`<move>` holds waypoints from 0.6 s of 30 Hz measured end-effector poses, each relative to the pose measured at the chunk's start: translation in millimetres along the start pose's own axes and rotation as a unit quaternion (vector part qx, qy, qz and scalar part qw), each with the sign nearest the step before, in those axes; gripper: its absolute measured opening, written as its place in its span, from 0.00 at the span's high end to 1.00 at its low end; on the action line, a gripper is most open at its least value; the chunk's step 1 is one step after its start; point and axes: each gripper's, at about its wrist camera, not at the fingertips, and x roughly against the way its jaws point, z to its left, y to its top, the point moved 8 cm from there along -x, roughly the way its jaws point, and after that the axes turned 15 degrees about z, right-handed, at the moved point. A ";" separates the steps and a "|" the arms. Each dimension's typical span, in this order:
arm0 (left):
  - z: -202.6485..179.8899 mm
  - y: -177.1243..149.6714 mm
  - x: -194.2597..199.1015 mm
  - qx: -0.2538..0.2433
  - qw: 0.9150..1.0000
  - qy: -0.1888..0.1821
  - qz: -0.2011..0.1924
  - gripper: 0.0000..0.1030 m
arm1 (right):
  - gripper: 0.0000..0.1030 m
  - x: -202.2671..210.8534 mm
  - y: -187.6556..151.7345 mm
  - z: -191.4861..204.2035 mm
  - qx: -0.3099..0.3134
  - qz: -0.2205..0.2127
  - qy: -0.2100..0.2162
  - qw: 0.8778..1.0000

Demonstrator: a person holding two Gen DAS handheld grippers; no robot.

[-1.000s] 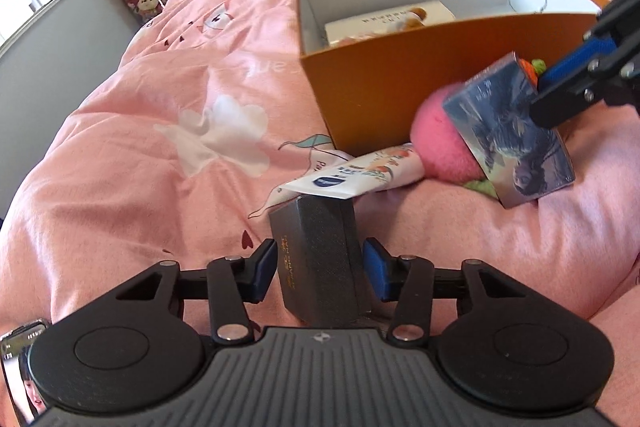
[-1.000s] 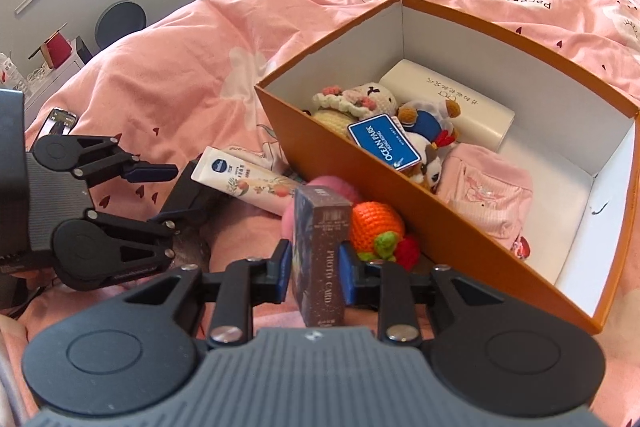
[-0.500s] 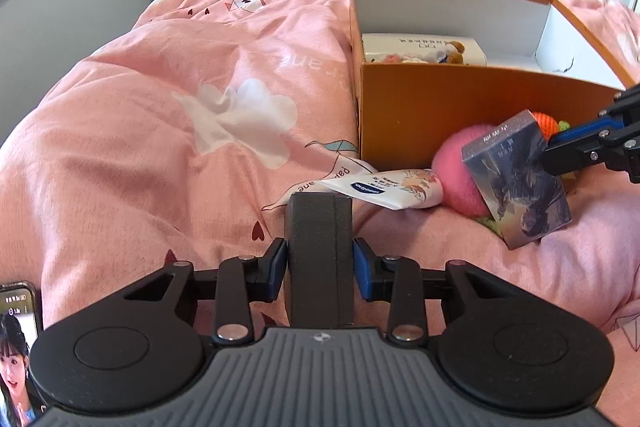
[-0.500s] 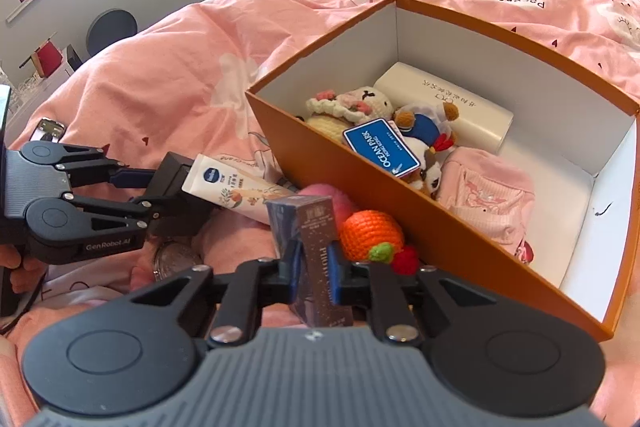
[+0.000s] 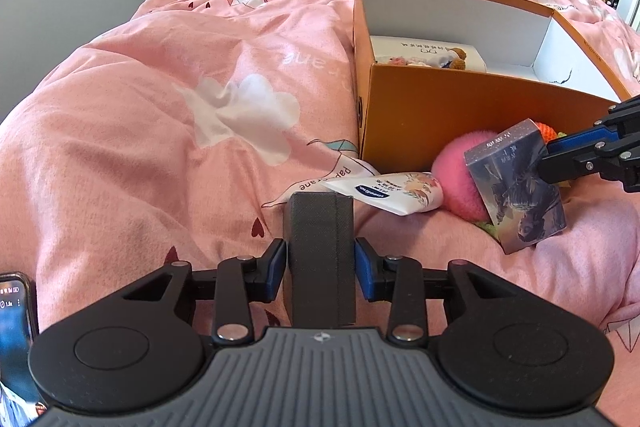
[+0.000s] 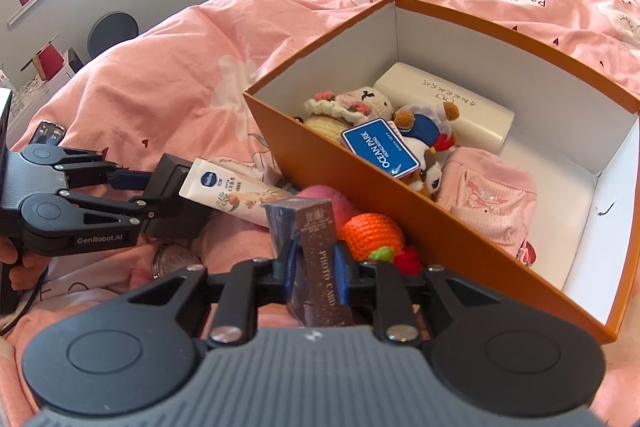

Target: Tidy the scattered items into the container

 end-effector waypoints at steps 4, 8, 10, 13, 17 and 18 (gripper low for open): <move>-1.1 0.1 -1.0 -0.003 1.000 0.003 0.002 0.58 | 0.73 -3.3 3.3 2.8 0.008 0.001 0.009 1.000; -1.4 0.0 -0.9 -0.003 1.000 0.004 0.002 0.58 | 0.66 -4.6 10.8 12.3 0.042 -0.005 -0.015 0.999; -1.6 0.2 -1.1 -0.004 1.000 0.003 0.003 0.58 | 0.65 -4.7 15.7 16.8 0.069 -0.010 -0.038 0.997; -1.9 0.2 -2.2 -0.005 1.000 0.003 0.005 0.58 | 0.64 -11.0 20.4 19.3 0.090 -0.006 -0.055 0.994; -1.7 -0.2 -2.7 -0.004 1.000 0.001 0.006 0.58 | 0.59 -26.3 20.1 15.8 0.086 0.011 -0.048 0.995; -1.6 -0.2 -2.7 -0.004 1.000 0.001 0.006 0.58 | 0.58 -28.4 19.1 15.1 0.081 0.016 -0.045 0.996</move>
